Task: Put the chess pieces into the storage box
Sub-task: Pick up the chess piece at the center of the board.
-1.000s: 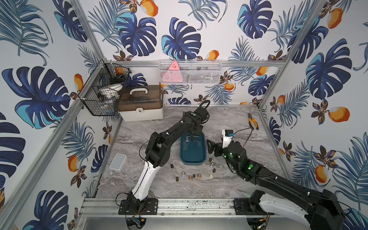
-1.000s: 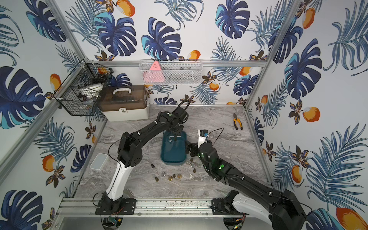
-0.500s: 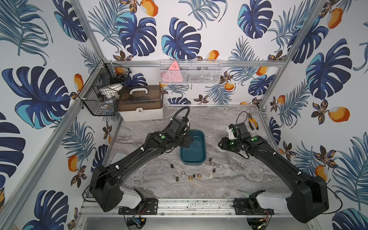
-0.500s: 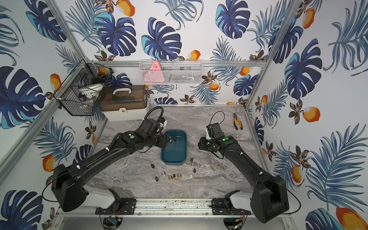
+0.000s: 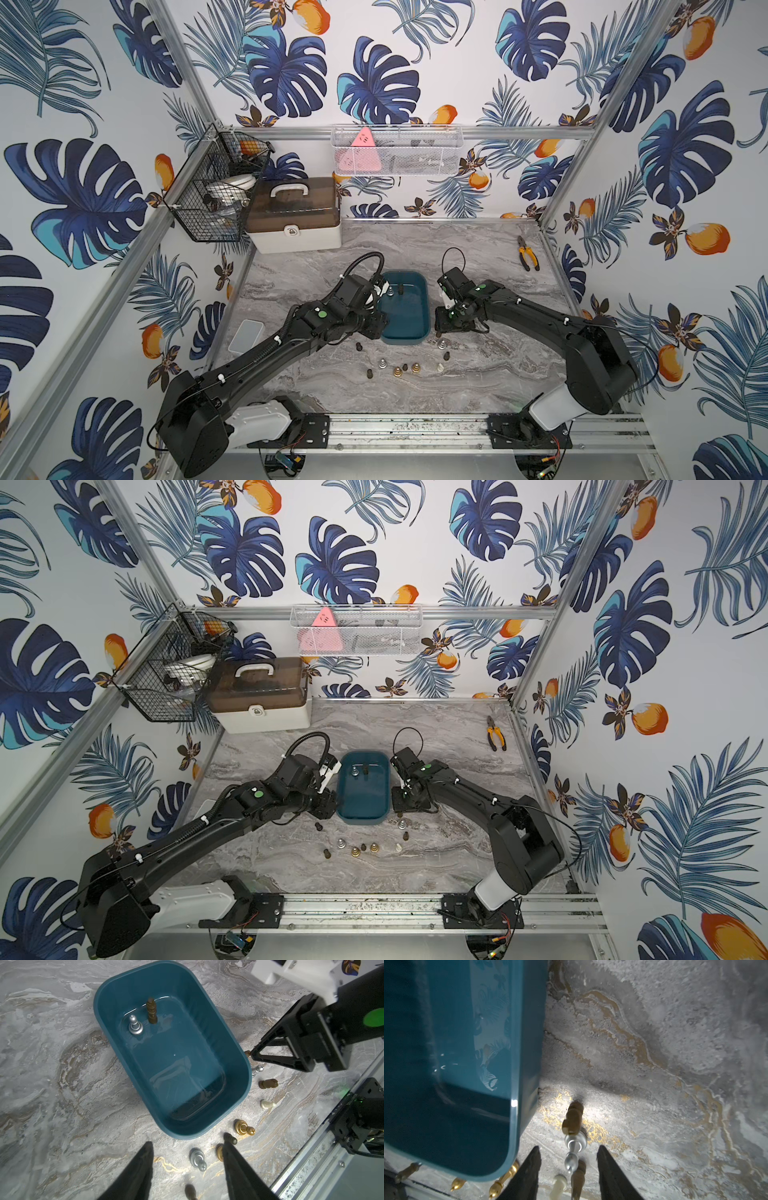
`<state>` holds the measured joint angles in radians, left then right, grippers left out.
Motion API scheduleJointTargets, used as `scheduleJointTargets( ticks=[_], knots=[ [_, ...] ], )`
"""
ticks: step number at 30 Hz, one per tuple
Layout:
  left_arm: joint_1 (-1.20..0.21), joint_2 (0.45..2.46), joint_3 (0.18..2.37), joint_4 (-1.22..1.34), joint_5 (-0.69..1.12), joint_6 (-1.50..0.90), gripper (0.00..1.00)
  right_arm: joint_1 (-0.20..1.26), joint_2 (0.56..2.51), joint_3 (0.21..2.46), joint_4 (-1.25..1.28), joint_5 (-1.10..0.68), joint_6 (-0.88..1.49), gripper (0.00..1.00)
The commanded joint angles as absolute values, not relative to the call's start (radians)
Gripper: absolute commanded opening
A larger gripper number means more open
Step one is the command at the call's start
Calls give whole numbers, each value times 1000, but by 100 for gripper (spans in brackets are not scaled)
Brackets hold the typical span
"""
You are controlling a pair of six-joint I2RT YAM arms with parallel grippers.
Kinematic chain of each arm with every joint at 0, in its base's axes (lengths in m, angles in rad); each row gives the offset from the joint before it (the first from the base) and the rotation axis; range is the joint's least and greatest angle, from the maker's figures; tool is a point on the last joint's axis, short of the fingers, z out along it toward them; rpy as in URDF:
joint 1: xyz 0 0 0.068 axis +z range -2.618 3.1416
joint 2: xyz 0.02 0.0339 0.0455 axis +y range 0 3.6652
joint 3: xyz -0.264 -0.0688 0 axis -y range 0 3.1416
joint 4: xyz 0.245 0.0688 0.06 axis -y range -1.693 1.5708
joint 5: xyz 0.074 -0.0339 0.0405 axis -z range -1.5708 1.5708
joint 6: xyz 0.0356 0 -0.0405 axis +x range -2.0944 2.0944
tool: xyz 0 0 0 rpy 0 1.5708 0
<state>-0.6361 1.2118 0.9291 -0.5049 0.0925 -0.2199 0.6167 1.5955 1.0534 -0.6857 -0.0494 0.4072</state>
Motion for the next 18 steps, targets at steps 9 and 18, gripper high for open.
scheduleJointTargets(
  ticks=[9, 18],
  knots=[
    [-638, 1195, 935, -492, 71, -195, 57, 643, 1690, 1083, -638, -15, 429, 46],
    [-637, 1206, 944, -504, 64, -192, 57, 646, 1724, 1094, -632, 8, 437, 40]
  ],
)
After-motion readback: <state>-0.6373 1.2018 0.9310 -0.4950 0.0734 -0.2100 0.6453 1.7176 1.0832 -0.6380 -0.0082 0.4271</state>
